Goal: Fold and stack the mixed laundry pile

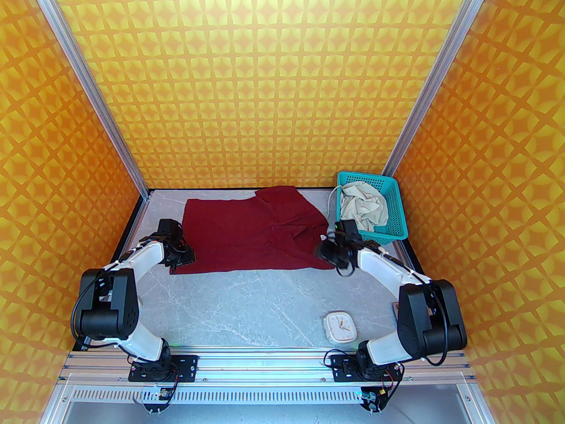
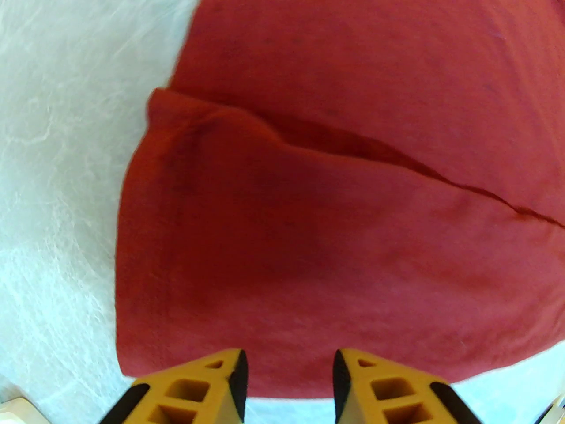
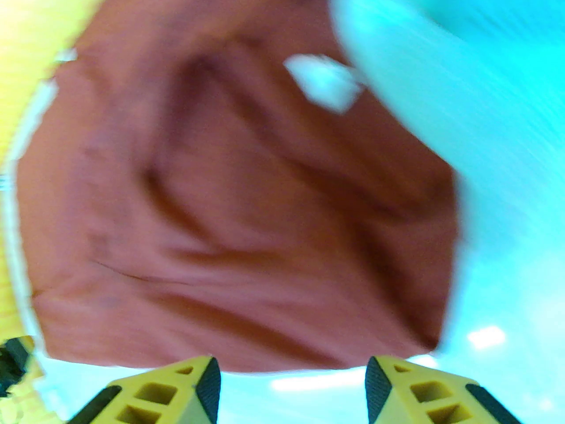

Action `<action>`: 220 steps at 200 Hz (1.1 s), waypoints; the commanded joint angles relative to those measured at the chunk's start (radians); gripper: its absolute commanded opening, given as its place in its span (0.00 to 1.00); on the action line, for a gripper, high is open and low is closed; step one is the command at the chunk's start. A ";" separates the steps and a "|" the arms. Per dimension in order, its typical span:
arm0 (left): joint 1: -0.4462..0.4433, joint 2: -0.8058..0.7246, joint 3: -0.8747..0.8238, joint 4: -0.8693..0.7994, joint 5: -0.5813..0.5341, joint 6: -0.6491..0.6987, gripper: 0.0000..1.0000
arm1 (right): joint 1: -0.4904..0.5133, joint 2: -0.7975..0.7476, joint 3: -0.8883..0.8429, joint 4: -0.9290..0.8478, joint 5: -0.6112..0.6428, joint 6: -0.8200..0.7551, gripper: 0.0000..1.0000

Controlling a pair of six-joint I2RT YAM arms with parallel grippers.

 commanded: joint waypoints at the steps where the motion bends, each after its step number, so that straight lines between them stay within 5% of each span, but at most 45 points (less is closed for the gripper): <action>1: 0.023 0.038 -0.016 0.062 0.018 -0.029 0.37 | -0.009 0.018 -0.015 -0.003 0.058 -0.055 0.59; 78: 0.055 0.082 -0.020 0.077 0.018 -0.014 0.37 | -0.024 0.244 0.117 0.072 0.087 -0.102 0.40; 147: 0.072 0.097 -0.008 0.072 0.018 -0.007 0.37 | -0.024 0.153 0.225 -0.125 0.195 -0.144 0.10; 178: 0.075 0.098 -0.002 0.069 0.018 -0.004 0.37 | -0.023 0.109 0.251 -0.215 0.229 -0.169 0.11; 204: 0.076 0.082 0.003 0.056 0.018 -0.002 0.38 | -0.021 0.093 0.263 -0.266 0.270 -0.182 0.40; 220: 0.075 0.043 0.007 0.032 0.018 0.002 0.41 | -0.021 0.062 0.264 -0.278 0.275 -0.186 0.48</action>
